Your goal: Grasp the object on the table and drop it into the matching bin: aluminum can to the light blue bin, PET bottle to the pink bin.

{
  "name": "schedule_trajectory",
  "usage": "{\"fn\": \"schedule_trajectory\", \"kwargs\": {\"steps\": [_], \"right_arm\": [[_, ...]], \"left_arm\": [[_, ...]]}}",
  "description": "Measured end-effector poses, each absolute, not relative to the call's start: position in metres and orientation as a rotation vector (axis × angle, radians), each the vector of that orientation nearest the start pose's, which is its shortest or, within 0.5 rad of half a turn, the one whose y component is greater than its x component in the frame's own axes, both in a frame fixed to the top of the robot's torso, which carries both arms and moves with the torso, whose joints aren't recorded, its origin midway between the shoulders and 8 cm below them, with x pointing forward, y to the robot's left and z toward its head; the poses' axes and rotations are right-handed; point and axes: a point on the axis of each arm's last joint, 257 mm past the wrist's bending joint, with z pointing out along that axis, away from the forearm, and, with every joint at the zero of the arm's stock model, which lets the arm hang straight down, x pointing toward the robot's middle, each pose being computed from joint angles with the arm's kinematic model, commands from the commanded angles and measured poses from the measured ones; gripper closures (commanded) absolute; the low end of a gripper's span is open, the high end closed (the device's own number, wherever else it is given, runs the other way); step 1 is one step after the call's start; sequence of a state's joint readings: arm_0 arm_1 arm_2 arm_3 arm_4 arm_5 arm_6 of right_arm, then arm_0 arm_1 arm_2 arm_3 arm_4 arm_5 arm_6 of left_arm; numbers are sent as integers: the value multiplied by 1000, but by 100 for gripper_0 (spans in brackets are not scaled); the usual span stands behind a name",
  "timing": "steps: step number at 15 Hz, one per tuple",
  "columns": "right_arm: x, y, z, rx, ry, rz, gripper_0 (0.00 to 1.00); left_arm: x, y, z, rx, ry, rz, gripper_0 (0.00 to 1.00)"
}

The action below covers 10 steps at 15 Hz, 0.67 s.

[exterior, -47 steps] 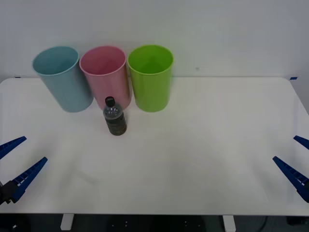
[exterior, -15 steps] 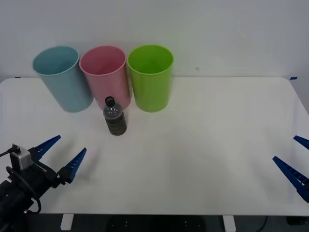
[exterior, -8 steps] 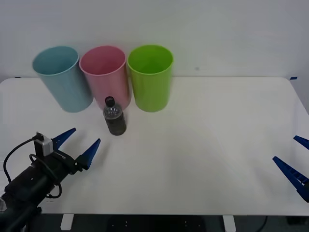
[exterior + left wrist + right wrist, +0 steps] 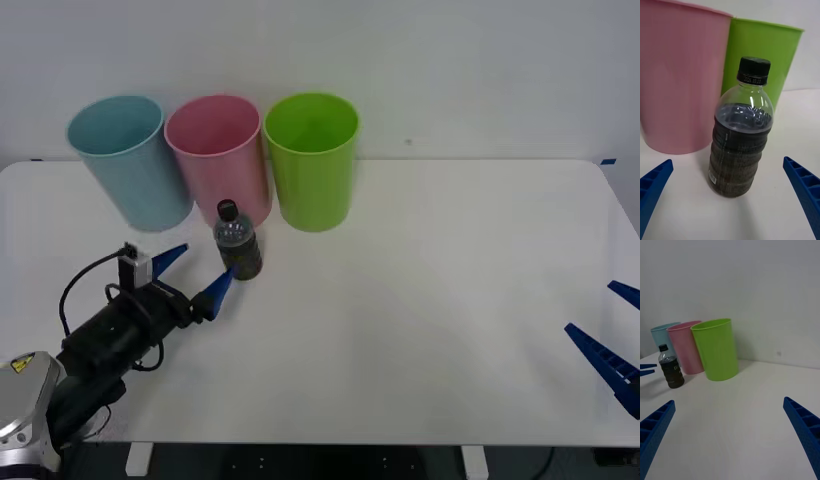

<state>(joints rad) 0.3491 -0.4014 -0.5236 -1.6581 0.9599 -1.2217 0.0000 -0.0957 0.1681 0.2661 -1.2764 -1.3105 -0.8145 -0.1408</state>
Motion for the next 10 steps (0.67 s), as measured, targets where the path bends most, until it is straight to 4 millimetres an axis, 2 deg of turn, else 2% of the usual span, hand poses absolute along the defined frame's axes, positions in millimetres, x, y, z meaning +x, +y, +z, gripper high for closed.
{"fn": "schedule_trajectory", "kwargs": {"steps": [10], "right_arm": [[342,-330,-169,-465,1441,567,0]], "left_arm": [[543,184,-269,384,1596,-413,0]]}}
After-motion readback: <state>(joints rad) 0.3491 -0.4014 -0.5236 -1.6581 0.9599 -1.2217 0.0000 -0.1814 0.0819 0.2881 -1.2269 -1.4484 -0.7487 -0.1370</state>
